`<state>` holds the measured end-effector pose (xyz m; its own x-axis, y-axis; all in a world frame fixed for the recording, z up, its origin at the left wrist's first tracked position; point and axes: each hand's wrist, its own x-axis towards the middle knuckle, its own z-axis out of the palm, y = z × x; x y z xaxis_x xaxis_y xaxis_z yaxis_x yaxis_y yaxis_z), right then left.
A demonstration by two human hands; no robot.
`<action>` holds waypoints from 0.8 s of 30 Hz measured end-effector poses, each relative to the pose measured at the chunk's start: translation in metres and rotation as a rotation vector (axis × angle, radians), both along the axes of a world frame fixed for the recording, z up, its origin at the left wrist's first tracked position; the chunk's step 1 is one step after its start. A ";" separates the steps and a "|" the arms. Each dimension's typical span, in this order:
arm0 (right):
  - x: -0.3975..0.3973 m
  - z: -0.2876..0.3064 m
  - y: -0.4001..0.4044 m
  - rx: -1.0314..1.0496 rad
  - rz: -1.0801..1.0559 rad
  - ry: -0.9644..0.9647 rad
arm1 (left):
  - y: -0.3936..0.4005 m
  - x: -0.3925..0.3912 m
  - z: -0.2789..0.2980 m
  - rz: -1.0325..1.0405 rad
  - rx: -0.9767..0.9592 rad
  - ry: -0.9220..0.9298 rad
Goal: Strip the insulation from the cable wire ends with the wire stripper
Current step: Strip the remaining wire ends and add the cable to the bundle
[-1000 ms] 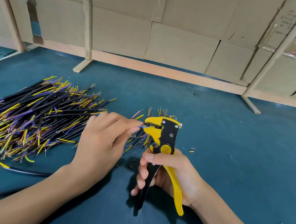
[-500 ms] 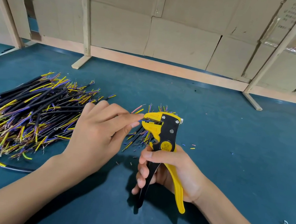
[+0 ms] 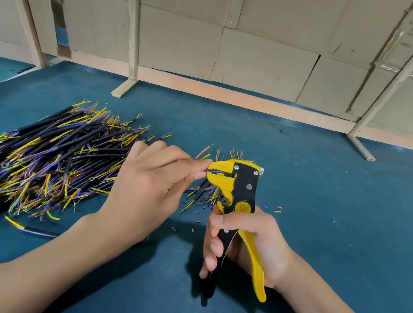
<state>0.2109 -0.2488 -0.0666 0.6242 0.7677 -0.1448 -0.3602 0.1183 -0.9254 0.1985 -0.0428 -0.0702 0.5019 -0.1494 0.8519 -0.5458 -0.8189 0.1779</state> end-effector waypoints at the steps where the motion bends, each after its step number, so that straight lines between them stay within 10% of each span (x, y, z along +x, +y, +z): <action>1: 0.000 0.000 0.000 0.005 -0.001 -0.003 | 0.000 0.000 0.000 -0.003 -0.001 -0.002; 24: -0.002 0.001 0.002 0.015 -0.013 0.032 | 0.002 0.000 0.004 -0.048 -0.005 0.032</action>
<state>0.2087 -0.2465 -0.0658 0.6296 0.7616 -0.1535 -0.3874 0.1366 -0.9117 0.1989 -0.0409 -0.0658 0.5211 -0.1695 0.8365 -0.5782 -0.7910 0.1999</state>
